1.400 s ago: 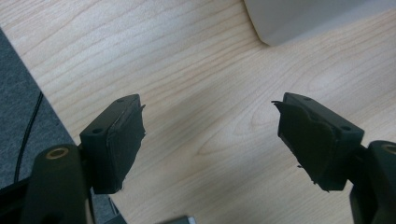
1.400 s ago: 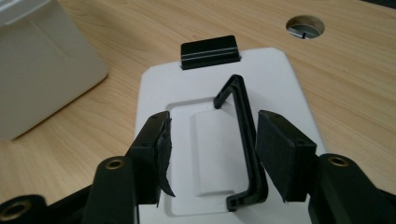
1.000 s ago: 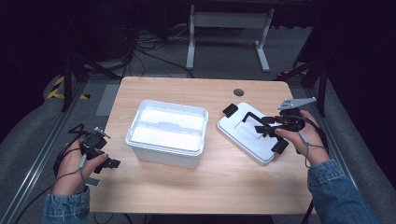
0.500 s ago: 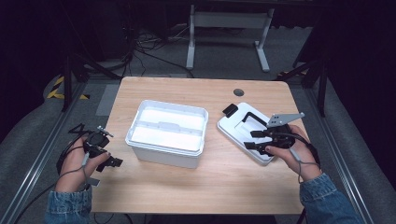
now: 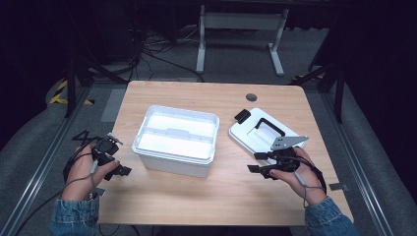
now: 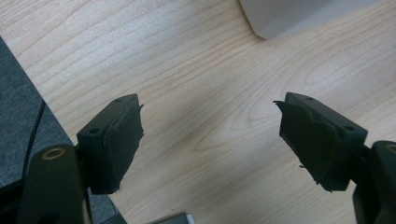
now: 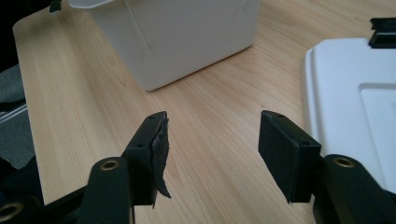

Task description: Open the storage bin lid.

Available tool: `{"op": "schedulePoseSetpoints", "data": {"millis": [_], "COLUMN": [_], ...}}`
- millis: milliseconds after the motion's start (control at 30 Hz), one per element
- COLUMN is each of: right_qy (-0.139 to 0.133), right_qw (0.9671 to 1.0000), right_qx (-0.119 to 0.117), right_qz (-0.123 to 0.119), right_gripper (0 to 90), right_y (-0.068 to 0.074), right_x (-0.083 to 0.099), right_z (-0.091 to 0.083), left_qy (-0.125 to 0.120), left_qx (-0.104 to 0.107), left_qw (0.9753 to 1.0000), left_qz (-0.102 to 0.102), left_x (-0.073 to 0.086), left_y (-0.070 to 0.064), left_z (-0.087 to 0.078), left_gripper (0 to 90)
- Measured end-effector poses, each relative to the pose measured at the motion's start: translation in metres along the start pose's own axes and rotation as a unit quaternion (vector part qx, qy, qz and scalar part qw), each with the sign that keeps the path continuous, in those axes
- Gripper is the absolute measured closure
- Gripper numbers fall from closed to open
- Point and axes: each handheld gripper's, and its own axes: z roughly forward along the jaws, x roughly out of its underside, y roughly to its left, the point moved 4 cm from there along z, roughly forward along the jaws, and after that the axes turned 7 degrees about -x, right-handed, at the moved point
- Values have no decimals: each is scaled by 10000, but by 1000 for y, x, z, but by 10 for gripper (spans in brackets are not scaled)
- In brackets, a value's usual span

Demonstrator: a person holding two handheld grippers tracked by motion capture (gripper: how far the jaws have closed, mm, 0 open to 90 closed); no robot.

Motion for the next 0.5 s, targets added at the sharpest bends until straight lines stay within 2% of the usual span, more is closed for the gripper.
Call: {"op": "schedulePoseSetpoints", "data": {"millis": [100, 167, 200, 233, 267, 433, 500], "right_qy": [-37, -293, -441, -307, -161, 73, 158], "right_qw": [10000, 9995, 9988, 9993, 9998, 9998, 9996], "right_qx": [38, 19, 12, 5, 26, 162, 213], "right_qz": [0, 82, 205, 232, 138, 50, 20], "right_gripper": [436, 443, 435, 435, 435, 434, 434], "right_y": [0, -1, -2, -2, -2, -1, -1], "right_x": [3, 4, 5, 7, 9, 20, 24], "right_z": [3, 5, 8, 12, 14, 25, 29], "left_qy": [-11, 2, 0, -16, -11, 0, -3], "left_qx": [31, 35, 6, 8, 25, 49, 46], "left_qw": [10000, 10000, 10000, 10000, 10000, 10000, 10000], "left_qz": [-18, -41, -12, 8, 25, 24, 85], "left_x": [0, -1, -2, -2, -3, -4, -5], "left_y": [0, -1, -1, -1, -1, -2, -2], "left_z": [0, 1, 1, 2, 2, 3, 4], "left_gripper": [218, 218, 218, 217, 217, 217, 217]}}
